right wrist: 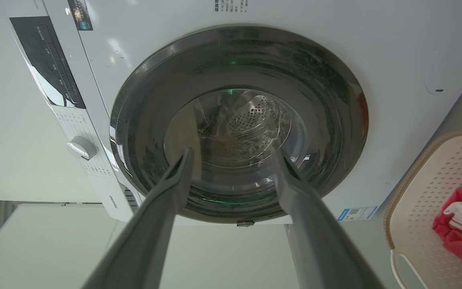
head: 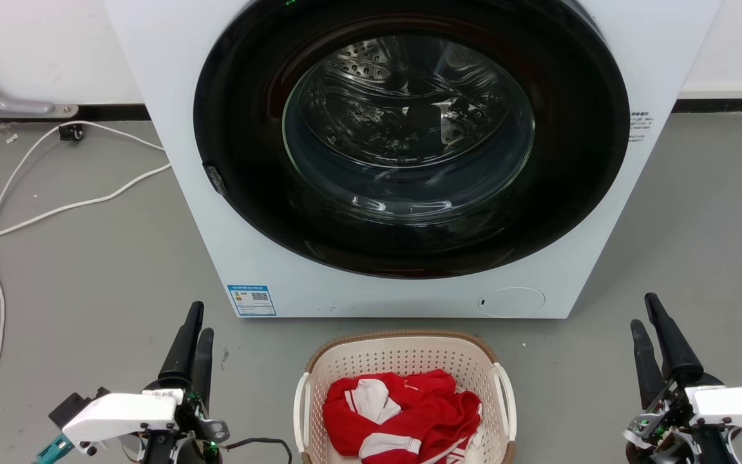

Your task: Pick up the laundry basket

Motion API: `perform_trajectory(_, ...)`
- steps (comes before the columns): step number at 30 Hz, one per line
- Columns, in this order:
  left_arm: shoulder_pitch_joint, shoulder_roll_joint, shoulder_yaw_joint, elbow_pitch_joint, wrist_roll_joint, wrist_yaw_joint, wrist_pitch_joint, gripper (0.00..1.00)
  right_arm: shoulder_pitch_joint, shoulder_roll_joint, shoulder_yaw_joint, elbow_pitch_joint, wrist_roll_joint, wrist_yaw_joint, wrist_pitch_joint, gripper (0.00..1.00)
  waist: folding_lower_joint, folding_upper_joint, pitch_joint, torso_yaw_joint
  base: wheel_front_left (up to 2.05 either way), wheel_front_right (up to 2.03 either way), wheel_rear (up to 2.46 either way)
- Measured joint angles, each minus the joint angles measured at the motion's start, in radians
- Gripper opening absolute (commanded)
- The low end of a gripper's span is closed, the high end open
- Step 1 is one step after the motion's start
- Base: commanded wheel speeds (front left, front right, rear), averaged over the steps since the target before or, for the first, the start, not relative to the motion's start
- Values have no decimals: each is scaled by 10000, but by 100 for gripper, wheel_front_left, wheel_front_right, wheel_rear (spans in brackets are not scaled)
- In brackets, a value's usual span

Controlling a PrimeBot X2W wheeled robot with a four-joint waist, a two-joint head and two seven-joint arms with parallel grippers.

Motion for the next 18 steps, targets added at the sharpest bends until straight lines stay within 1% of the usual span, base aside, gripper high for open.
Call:
perform_trajectory(5, 5, -2, -205, -328, 267, 0, -222, 100, 21, 2, 81, -213, -445, 0, -222, 100, 0, 0, -2, 14, 0, 0, 0)
perform_trajectory(8, 12, 2, -268, -479, 650, 0, -355, 100, 36, 2, 146, -349, -928, -2, -347, 100, 0, 0, -5, 20, 0, 0, 0)
perform_trajectory(11, 47, 2, -355, -625, 1269, 0, -483, 100, 109, 2, 190, -447, -1695, -2, -454, 100, 0, 0, -9, 21, 0, 0, 0)
perform_trajectory(18, 67, 10, -445, -840, 3087, 0, -754, 100, 185, 6, 217, -685, -3969, -2, -754, 100, 0, 0, -20, 29, 0, 0, 0)
